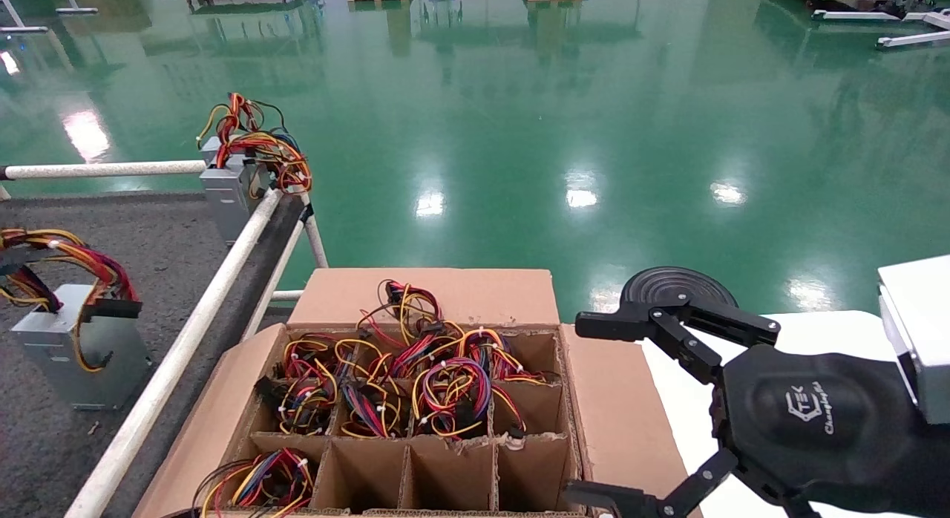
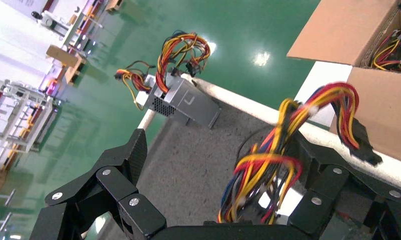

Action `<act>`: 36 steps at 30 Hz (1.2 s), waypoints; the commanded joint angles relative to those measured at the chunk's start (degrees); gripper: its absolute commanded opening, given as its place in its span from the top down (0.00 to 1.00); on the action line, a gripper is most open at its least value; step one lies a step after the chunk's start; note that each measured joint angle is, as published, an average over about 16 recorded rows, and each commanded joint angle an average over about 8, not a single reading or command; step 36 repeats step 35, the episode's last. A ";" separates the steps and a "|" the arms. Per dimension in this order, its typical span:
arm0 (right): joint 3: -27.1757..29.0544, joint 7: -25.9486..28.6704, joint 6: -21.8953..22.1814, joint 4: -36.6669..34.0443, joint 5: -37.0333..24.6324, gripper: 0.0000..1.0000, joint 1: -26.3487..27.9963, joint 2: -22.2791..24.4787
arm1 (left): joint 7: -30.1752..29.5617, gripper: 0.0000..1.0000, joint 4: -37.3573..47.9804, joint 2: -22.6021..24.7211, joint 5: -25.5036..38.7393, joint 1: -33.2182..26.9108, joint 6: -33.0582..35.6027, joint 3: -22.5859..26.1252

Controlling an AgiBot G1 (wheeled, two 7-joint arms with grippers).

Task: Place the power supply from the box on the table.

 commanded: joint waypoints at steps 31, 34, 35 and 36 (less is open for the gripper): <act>0.00 0.00 0.00 0.00 0.00 0.00 0.00 0.00 | -5.13 0.00 -1.66 0.23 1.71 -3.21 -0.53 -0.21; 0.00 0.00 0.00 0.00 0.00 0.00 0.00 0.00 | -5.11 0.00 -1.86 0.38 1.42 -3.47 -0.44 -0.62; 0.00 0.00 0.00 0.00 0.00 0.00 0.00 0.00 | -5.09 0.00 -1.92 0.42 1.34 -3.55 -0.41 -0.74; 0.00 0.00 0.00 0.00 0.00 0.00 0.00 0.00 | -5.09 0.00 -1.92 0.42 1.34 -3.55 -0.41 -0.74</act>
